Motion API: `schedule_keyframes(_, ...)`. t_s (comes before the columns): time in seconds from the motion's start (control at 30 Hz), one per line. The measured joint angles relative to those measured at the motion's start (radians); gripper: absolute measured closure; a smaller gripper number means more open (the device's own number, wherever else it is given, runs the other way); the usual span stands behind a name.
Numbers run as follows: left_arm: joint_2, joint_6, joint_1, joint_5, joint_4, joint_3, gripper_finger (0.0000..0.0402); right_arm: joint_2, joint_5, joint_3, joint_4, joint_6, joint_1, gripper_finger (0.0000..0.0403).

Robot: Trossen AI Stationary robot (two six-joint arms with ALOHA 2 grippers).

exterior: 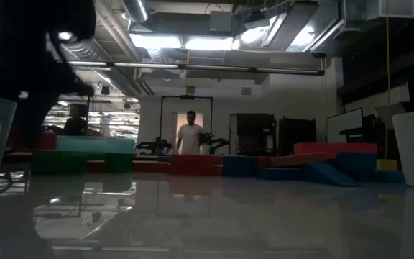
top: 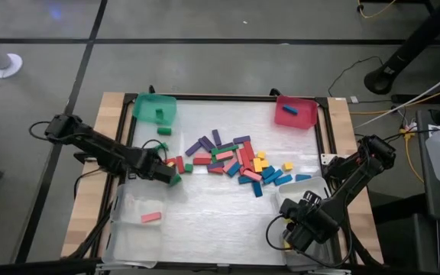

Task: Sort blocks
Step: Put the red block into the bottom transparent bin

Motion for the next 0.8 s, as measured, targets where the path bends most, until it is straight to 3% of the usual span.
schedule_keyframes(0.23, -0.163, 0.307, -0.008, 0.024, 0.006, 0.06, 0.0363, 0.0, 0.005, 0.0, 0.003, 0.0, -0.027, 0.0187)
schedule_keyframes(0.47, -0.309, 0.61, -0.104, 0.296, 0.223, 0.074, 0.0362, 0.0, 0.033, 0.0, 0.01, -0.03, -0.084, 0.0187)
schedule_keyframes(0.6, -0.335, 0.63, -0.204, 0.401, 0.254, 0.074, 0.0353, 0.0, 0.043, 0.0, 0.041, -0.111, -0.137, 0.0187)
schedule_keyframes(0.8, -0.33, 0.529, -0.337, 0.454, 0.139, 0.073, 0.0349, 0.0, 0.043, 0.0, 0.11, -0.282, -0.219, 0.0187)
